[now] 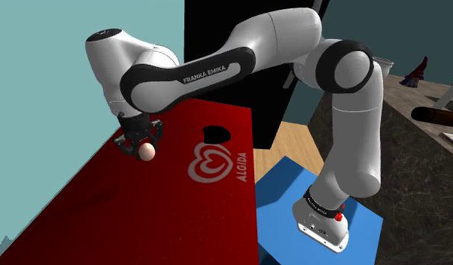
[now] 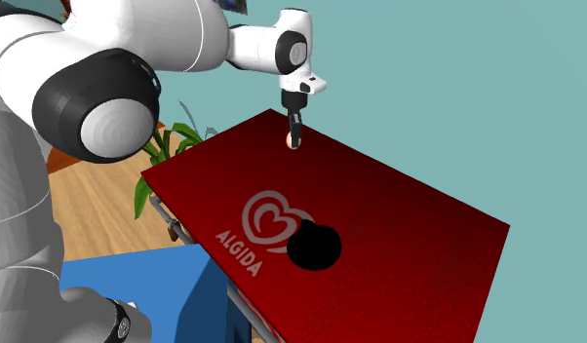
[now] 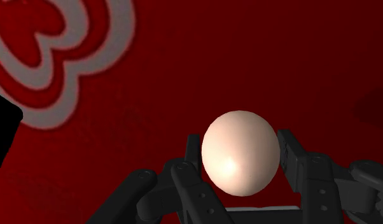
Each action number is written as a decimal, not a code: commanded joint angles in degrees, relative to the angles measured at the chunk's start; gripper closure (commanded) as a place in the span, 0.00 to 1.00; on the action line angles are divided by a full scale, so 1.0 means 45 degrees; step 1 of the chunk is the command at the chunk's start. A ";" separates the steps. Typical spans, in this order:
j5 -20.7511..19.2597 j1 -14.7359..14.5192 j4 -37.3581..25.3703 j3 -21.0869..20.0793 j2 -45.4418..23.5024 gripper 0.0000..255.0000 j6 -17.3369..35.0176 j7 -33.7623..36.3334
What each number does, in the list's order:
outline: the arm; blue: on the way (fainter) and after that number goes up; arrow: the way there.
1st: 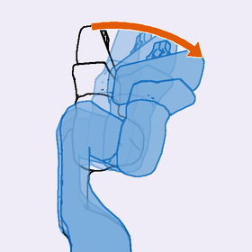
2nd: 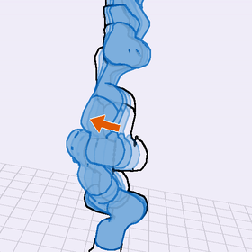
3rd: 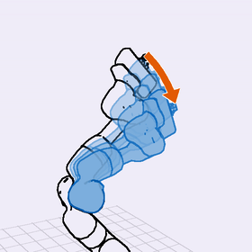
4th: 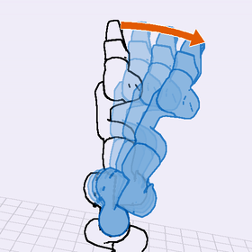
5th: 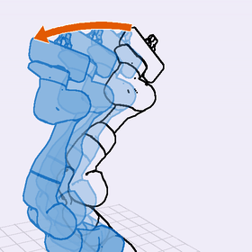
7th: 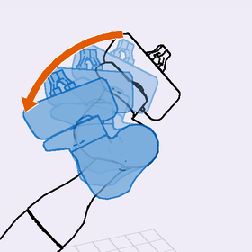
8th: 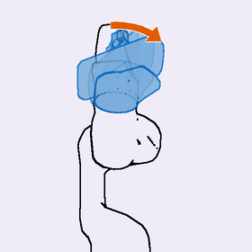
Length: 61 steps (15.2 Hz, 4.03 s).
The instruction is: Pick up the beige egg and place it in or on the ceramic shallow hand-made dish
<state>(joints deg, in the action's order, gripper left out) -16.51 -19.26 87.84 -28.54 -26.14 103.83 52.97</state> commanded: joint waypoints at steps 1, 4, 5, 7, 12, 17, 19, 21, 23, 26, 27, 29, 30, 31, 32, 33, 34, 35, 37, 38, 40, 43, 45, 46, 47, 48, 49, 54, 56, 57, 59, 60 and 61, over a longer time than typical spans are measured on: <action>0.0043 -0.0018 -0.0290 -0.0020 0.0044 1.00 -0.0326 -0.0060; 0.0109 -0.0041 -0.0669 -0.0053 0.0142 1.00 -0.0784 -0.0134; 0.0128 -0.0051 -0.0803 -0.0063 0.0168 1.00 -0.0939 -0.0158; 0.0161 -0.0075 -0.1085 -0.0080 0.0213 1.00 -0.1255 -0.0204; 0.0794 0.1149 0.1186 -0.0025 0.1891 1.00 -0.0395 -0.1218; 0.1533 0.2385 0.3445 0.0297 0.3722 1.00 0.0411 -0.2726; 0.1790 0.2799 0.4207 0.0500 0.4375 1.00 0.0665 -0.3374; 0.2014 0.3173 0.4898 0.0741 0.4978 1.00 0.0887 -0.4035; 0.2202 0.3510 0.5521 0.1019 0.5531 1.00 0.1081 -0.4701; 0.2408 0.3980 0.6339 0.1477 0.6263 1.00 0.1328 -0.5700; 0.2456 0.4128 0.6581 0.1641 0.6480 1.00 0.1401 -0.6031; 0.2523 0.4410 0.7020 0.1987 0.6874 1.00 0.1535 -0.6688; 0.2543 0.4549 0.7218 0.2164 0.7050 1.00 0.1597 -0.7014; 0.2553 0.4687 0.7401 0.2345 0.7213 1.00 0.1657 -0.7337; 0.2554 0.4923 0.7675 0.2644 0.7456 1.00 0.1751 -0.7875; 0.2533 0.4918 0.7796 0.2643 0.7406 1.00 0.1919 -0.7845; 0.2511 0.4917 0.7915 0.2639 0.7352 1.00 0.2087 -0.7814; 0.2487 0.4916 0.8031 0.2634 0.7296 1.00 0.2255 -0.7783; 0.2437 0.4918 0.8255 0.2623 0.7174 1.00 0.2591 -0.7717; 0.2409 0.4919 0.8363 0.2617 0.7109 1.00 0.2759 -0.7682; 0.2349 0.4922 0.8570 0.2606 0.6971 1.00 0.3095 -0.7610; 0.2246 0.4927 0.8862 0.2591 0.6741 1.00 0.3598 -0.7493; 0.2167 0.4930 0.9042 0.2583 0.6574 1.00 0.3933 -0.7408; 0.2115 0.4933 0.9148 0.2578 0.6465 1.00 0.4138 -0.7353; 0.2117 0.4932 0.9150 0.2578 0.6467 1.00 0.4139 -0.7355; 0.2116 0.4932 0.9148 0.2578 0.6465 1.00 0.4138 -0.7354; 0.2115 0.4932 0.9148 0.2578 0.6465 1.00 0.4138 -0.7354; 0.2115 0.4932 0.9148 0.2578 0.6465 1.00 0.4138 -0.7353; 0.2115 0.4932 0.9148 0.2578 0.6465 0.00 0.4139 -0.7353; 0.2115 0.4932 0.9149 0.2578 0.6465 0.00 0.4139 -0.7353; 0.2115 0.4932 0.9149 0.2578 0.6465 0.00 0.4139 -0.7353; 0.2115 0.4932 0.9149 0.2578 0.6465 0.00 0.4139 -0.7353; 0.2212 0.4911 0.8894 0.2565 0.6648 0.00 0.3713 -0.7419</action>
<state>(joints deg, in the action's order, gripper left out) -6.81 2.86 128.27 -17.01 3.22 121.49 19.82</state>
